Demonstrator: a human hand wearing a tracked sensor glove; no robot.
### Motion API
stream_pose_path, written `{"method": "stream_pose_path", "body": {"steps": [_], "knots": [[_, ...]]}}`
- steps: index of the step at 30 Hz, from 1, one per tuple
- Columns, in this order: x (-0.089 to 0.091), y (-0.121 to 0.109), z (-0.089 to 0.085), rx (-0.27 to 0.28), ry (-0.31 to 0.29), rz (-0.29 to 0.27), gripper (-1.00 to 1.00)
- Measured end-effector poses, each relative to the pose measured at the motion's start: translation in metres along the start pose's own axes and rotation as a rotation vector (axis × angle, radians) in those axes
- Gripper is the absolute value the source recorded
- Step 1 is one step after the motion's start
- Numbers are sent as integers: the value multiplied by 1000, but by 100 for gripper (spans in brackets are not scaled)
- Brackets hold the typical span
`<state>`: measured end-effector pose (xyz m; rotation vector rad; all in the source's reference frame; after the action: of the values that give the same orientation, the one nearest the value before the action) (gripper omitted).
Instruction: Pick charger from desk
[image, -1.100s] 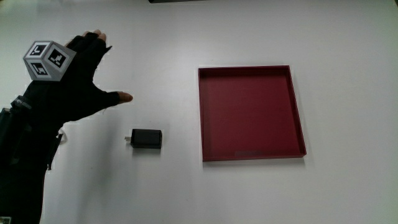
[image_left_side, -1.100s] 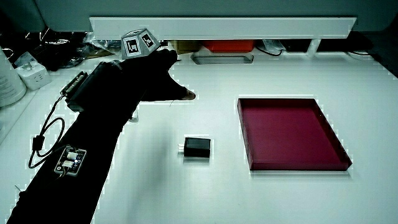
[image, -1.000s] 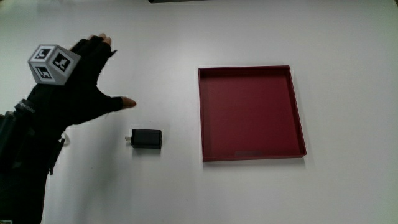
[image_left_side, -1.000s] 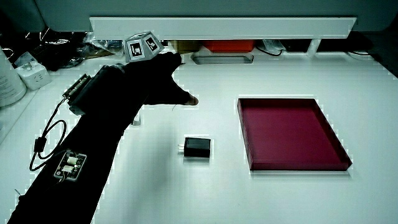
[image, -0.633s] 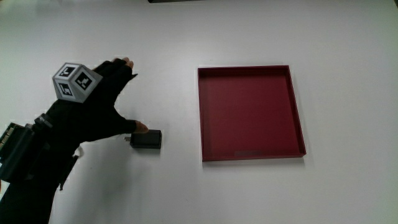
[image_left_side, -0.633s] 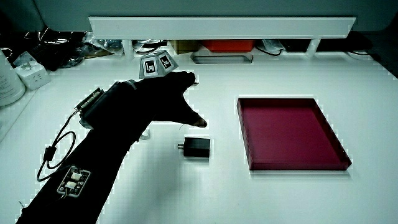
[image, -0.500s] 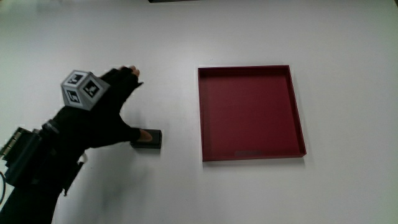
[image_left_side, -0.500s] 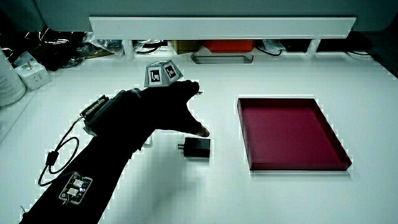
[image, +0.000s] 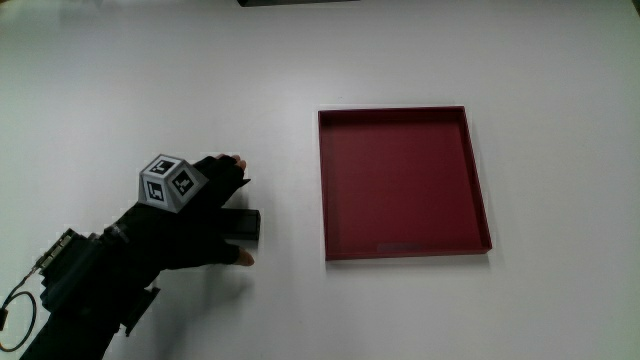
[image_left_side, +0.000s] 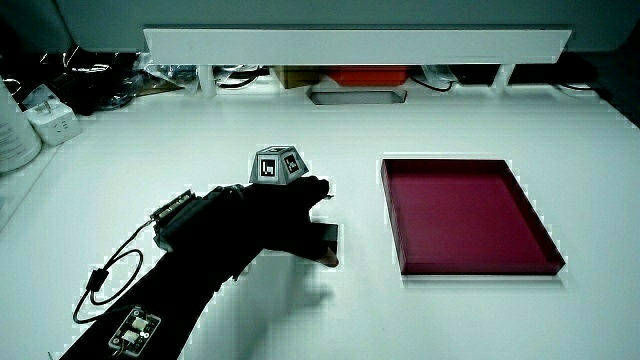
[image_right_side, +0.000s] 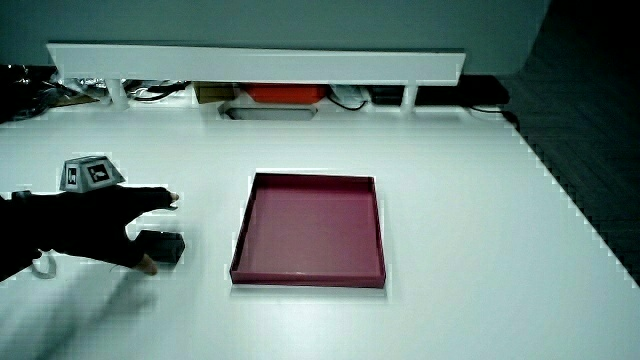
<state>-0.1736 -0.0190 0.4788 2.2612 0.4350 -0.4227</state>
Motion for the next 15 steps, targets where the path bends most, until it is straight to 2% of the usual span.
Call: {"method": "stream_pose_path", "body": {"steps": [1, 2, 3, 4, 10, 15], "knots": [[-1, 1, -3, 11, 16, -6, 0], [1, 0, -4, -9, 6, 8, 0], [-2, 2, -8, -7, 3, -5, 0], [0, 1, -10, -17, 2, 14, 0], [-4, 5, -22, -29, 21, 9, 0], [-3, 6, -26, -41, 39, 14, 0]]}}
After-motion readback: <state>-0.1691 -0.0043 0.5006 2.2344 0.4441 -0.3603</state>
